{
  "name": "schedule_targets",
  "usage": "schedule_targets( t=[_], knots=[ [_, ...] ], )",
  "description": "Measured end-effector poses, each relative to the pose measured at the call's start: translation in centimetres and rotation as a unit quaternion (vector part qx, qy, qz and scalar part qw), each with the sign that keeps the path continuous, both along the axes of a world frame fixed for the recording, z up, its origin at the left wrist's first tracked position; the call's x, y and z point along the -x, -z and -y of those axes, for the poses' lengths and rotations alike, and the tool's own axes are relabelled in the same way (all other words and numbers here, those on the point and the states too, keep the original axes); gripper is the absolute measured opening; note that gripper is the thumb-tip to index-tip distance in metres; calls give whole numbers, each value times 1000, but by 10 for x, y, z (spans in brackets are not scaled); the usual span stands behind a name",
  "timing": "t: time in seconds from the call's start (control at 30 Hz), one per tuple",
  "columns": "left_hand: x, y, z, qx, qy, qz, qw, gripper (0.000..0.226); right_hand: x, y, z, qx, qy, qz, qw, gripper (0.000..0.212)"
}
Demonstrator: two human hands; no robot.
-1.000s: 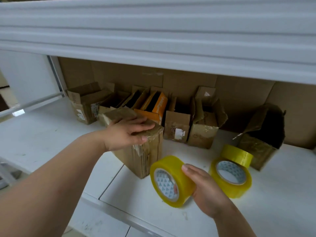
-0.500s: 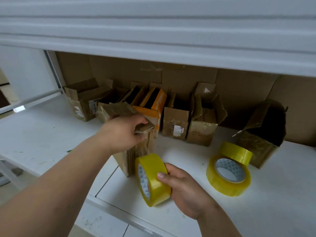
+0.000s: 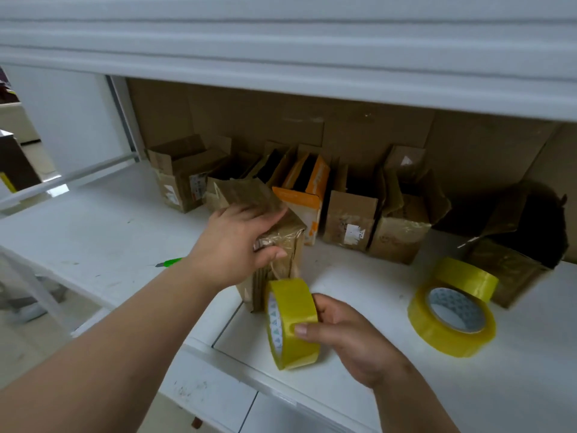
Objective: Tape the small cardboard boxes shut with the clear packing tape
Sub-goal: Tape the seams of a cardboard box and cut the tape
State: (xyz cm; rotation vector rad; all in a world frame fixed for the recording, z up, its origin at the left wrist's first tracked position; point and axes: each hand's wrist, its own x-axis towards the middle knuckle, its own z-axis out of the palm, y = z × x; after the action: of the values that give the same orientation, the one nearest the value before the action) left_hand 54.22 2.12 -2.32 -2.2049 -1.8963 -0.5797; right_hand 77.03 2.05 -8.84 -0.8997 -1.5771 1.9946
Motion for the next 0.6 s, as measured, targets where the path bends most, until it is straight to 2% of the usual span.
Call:
schedule_targets(
  t=[0.1, 0.2, 0.27, 0.43, 0.53, 0.6],
  knots=[
    [6, 4, 6, 38, 7, 95, 995, 98, 4, -11, -3, -40, 46, 55, 997, 47],
    [10, 8, 15, 27, -5, 214, 976, 88, 11, -19, -4, -68, 87, 101, 989, 54],
    [11, 13, 21, -2, 2, 260, 966, 82, 16, -22, -5, -71, 100, 89, 988, 51],
    [13, 28, 36, -72, -18, 280, 957, 84, 23, -25, -2, -86, 100, 92, 987, 48],
    [26, 35, 47, -117, -94, 321, 935, 66, 21, -22, -7, -94, 125, 116, 981, 47],
    [43, 48, 49, -79, -187, 311, 929, 48, 22, -23, -8, -111, 132, 131, 976, 47]
  ],
)
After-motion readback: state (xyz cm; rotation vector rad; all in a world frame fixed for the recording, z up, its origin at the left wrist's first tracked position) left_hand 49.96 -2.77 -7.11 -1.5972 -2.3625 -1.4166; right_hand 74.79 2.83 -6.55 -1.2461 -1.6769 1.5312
